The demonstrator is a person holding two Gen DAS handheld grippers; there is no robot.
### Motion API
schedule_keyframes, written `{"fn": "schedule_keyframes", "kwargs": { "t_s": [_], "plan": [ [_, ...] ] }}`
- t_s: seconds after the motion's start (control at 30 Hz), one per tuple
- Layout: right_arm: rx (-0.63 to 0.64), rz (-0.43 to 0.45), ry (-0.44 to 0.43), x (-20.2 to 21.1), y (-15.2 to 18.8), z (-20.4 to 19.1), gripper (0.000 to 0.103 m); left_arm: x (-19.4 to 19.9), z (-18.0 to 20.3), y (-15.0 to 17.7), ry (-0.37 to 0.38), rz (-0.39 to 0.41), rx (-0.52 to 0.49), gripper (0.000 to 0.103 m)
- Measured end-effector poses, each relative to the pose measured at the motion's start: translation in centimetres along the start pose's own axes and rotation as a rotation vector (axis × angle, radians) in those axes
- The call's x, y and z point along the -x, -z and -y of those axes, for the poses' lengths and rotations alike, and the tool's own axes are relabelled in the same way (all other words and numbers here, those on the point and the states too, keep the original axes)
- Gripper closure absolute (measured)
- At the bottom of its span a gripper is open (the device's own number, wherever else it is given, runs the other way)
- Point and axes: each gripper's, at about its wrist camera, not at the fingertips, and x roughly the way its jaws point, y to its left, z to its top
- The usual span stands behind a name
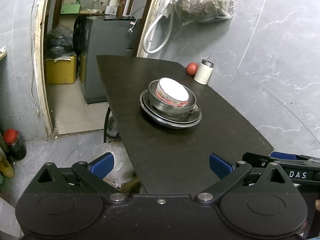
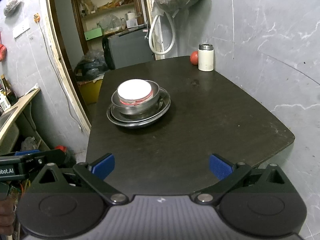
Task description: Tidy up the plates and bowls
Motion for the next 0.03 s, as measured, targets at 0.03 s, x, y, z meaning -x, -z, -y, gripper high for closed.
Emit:
{"fn": "schedule_keyframes", "kwargs": {
  "t_s": [0.03],
  "plan": [
    [0.000, -0.002, 0.000, -0.09, -0.07, 0.12, 0.000, -0.05, -0.03, 0.00, 0.000, -0.003, 0.000, 0.002]
  ]
}}
